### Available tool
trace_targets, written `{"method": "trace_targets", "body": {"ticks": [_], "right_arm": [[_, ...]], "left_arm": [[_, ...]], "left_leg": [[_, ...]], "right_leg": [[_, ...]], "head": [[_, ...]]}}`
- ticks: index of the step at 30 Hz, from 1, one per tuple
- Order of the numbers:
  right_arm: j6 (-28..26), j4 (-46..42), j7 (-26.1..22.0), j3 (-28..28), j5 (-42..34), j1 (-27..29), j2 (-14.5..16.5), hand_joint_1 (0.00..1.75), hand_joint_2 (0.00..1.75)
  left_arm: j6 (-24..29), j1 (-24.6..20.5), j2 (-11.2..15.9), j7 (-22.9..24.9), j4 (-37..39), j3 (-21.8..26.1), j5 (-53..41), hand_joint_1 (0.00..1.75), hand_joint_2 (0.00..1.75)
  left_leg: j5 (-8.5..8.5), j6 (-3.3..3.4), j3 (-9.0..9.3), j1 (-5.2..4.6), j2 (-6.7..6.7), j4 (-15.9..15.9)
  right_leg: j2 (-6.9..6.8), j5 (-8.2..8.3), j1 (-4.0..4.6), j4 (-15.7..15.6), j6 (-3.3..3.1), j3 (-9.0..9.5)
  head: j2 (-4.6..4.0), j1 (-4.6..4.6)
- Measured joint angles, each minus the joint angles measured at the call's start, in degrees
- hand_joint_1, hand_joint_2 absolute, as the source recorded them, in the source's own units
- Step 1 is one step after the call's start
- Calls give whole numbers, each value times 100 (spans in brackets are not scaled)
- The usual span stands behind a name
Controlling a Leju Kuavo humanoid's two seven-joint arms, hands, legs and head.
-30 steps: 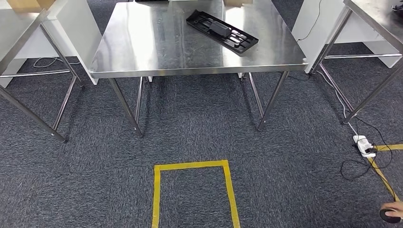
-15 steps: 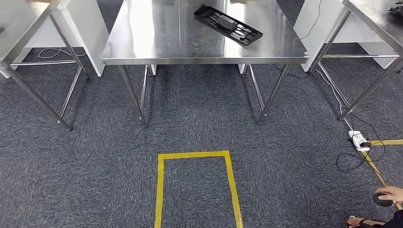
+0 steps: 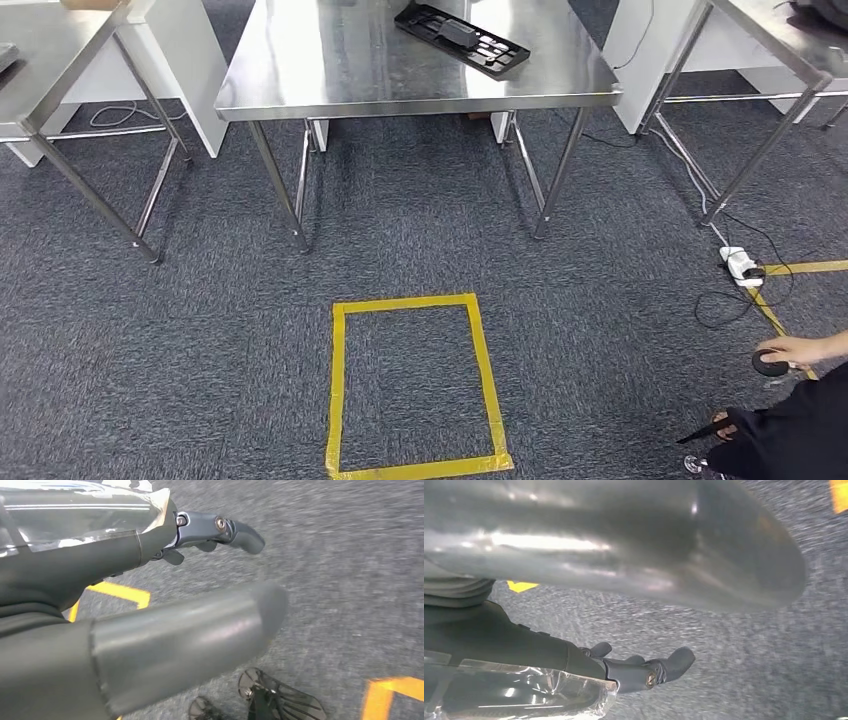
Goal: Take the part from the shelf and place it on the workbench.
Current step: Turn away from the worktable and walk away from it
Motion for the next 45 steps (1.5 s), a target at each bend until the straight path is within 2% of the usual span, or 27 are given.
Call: {"method": "trace_targets", "body": {"ticks": [1, 2, 3, 4, 6, 8, 10, 12, 13, 15, 17, 19, 21, 22, 24, 25, 27, 28, 30, 32, 33, 35, 37, 39, 40, 43, 45], "right_arm": [[-8, 1, -3, -19, -9, 9, 4, 0, 0], [-13, 1, -4, -38, -15, 15, 9, 0, 0], [-15, 1, -5, -55, -18, 17, 13, 0, 0], [-16, 1, -6, -67, -18, 17, 15, 0, 0], [-20, 1, -11, -86, -25, 13, 19, 0, 0], [-27, 0, -27, -104, -43, 9, 29, 0, 0], [-42, 0, -55, -121, -61, 5, 36, 0, 0], [-56, 3, -79, -151, -76, 17, 30, 0, 0], [-60, 4, -84, -170, -85, 27, 26, 0, 0], [-67, 7, -87, -202, -101, 50, 20, 0, 0], [-69, 7, -88, -211, -107, 62, 17, 0, 0], [-69, 7, -89, -217, -105, 63, 15, 0, 0], [-69, 7, -90, -228, -105, 59, 10, 0, 0], [-69, 7, -92, -235, -106, 50, 7, 0, 0], [-69, 7, -103, -246, -110, 28, 2, 0, 0], [-69, 7, -109, -251, -115, 22, 0, 0, 0], [-69, 7, -119, -259, -131, 26, -4, 0, 0], [-68, 7, -126, -265, -141, 31, -5, 0, 0], [-68, 7, -151, -286, -163, 44, -4, 0, 0], [-64, 7, -176, -316, -183, 51, 4, 0, 0], [-55, 7, -187, -334, -210, 53, 9, 0, 0], [-25, 7, -211, -386, -301, 56, 15, 0, 0], [-5, 7, -233, -450, -380, 45, 29, 0, 0], [-3, 7, -241, -501, -415, 8, 52, 0, 0], [-3, 7, -243, -520, -425, -12, 64, 0, 0], [-8, 7, -244, -562, -435, -37, 71, 0, 0], [-12, 7, -243, -595, -438, -43, 67, 0, 0]], "left_arm": [[-10, 4, 2, -9, 0, 0, -3, 0, 0], [-19, 7, 5, -19, 0, 0, -7, 0, 0], [-26, 5, 9, -27, 0, -1, -11, 0, 0], [-28, 4, 13, -31, -1, -1, -13, 0, 0], [-31, -6, 21, -40, -2, -1, -22, 0, 0], [-39, -40, 30, -50, -10, -3, -47, 0, 0], [-47, -67, 34, -60, -17, -7, -75, 0, 0], [-49, -65, 27, -66, -14, -9, -88, 0, 0], [-48, -64, 26, -66, -12, -9, -91, 0, 0], [-48, -64, 26, -66, -10, -9, -93, 0, 0], [-49, -64, 27, -66, -11, -9, -95, 0, 0], [-49, -64, 25, -65, -11, -9, -97, 0, 0], [-46, -66, 25, -64, -11, -10, -107, 0, 0], [-46, -70, 25, -64, -11, -12, -113, 0, 0], [-46, -75, 22, -70, -13, -15, -122, 0, 0], [-47, -76, 21, -76, -13, -17, -124, 0, 0], [-52, -66, 22, -119, -13, -19, -135, 0, 0], [-56, -57, 23, -150, -13, -22, -150, 0, 0], [-66, -41, 23, -199, -13, -35, -178, 0, 0], [-60, -39, 24, -204, -13, -47, -184, 0, 0], [-54, -39, 25, -202, -13, -49, -181, 0, 0], [-45, -35, 34, -201, -13, -51, -175, 0, 0], [-45, -34, 48, -205, -14, -51, -172, 0, 0], [-45, -33, 61, -217, -15, -52, -173, 0, 0], [-45, -37, 66, -222, -15, -54, -174, 0, 0], [-45, -49, 65, -225, -15, -55, -185, 0, 0], [-45, -47, 67, -220, -15, -55, -192, 0, 0]], "left_leg": [[-320, -20, -67, 3, -2, 371], [-505, -36, -107, 3, -5, 740], [-526, -44, -99, 3, -7, 1017], [-407, -43, -20, 3, -9, 1145], [-103, -13, 441, 1, -18, 829], [-195, 43, 1115, -13, -31, -4], [-404, 105, 1420, -48, -38, -535], [-347, 189, 1353, -59, -21, -607], [-273, 243, 1296, -54, -5, -618], [-109, 315, 1131, -37, 23, -633], [48, 327, 936, -44, 32, -627], [210, 306, 725, -47, 48, -612], [362, 270, 529, -47, 56, -586], [430, 243, 453, -53, 55, -564], [561, 181, 360, -63, 53, -530], [627, 144, 333, -62, 55, -529], [712, 67, 299, -36, 56, -544], [642, 32, 266, -20, 44, -502], [168, -24, 142, 3, 16, -143], [-385, -61, -33, 6, 4, 563], [-480, -70, -89, 7, 3, 893], [-282, -54, 24, 6, -10, 1084], [-30, 12, 551, 2, -155, 465], [-38, 81, 1061, -2, -364, -275], [-104, 109, 1173, -10, -409, -476], [-100, 190, 1177, -1, -249, -650], [-17, 247, 1128, 26, -130, -692]], "right_leg": [[-4, 83, 7, 6, -20, -99], [-9, 165, 15, 18, -20, -201], [-14, 243, 21, 43, -15, -309], [-17, 311, 25, 83, -4, -421], [-17, 416, 25, 201, 31, -646], [-19, 496, 43, 320, 87, -825], [-32, 592, 50, 367, 160, -908], [-32, 658, 30, 374, 224, -967], [-20, 566, 19, 453, 226, -1017], [13, 96, -1, 914, 181, -1188], [32, -385, -19, 1642, 172, -1350], [36, -404, -41, 2075, 286, -1280], [38, -143, -61, 1764, 404, -843], [40, -101, -62, 1323, 409, -475], [46, -238, -42, 398, 330, 152], [48, -316, -21, 131, 284, 300], [42, -297, -7, 53, 197, 250], [34, -255, -10, 54, 140, 205], [15, -135, -25, 51, 34, 87], [15, -7, -7, 57, -7, -63], [27, 55, 3, 63, -3, -144], [72, 158, 18, 92, 22, -277], [135, 231, 18, 147, 58, -378], [212, 286, 30, 206, 109, -475], [251, 315, 29, 222, 143, -515], [337, 373, 23, 279, 245, -653], [264, 153, 10, 693, 244, -889]], "head": [[0, -19], [0, -29], [0, -32], [0, -32], [0, -35], [0, -38], [0, -30], [0, -30], [0, -27], [0, 3], [0, 40], [0, 49], [0, 52], [0, 55], [0, 52], [0, 49], [0, 34], [0, 30], [0, 0], [0, -30], [0, -37], [0, -39], [0, -39], [0, -38], [0, -44], [0, -61], [0, -7]]}}
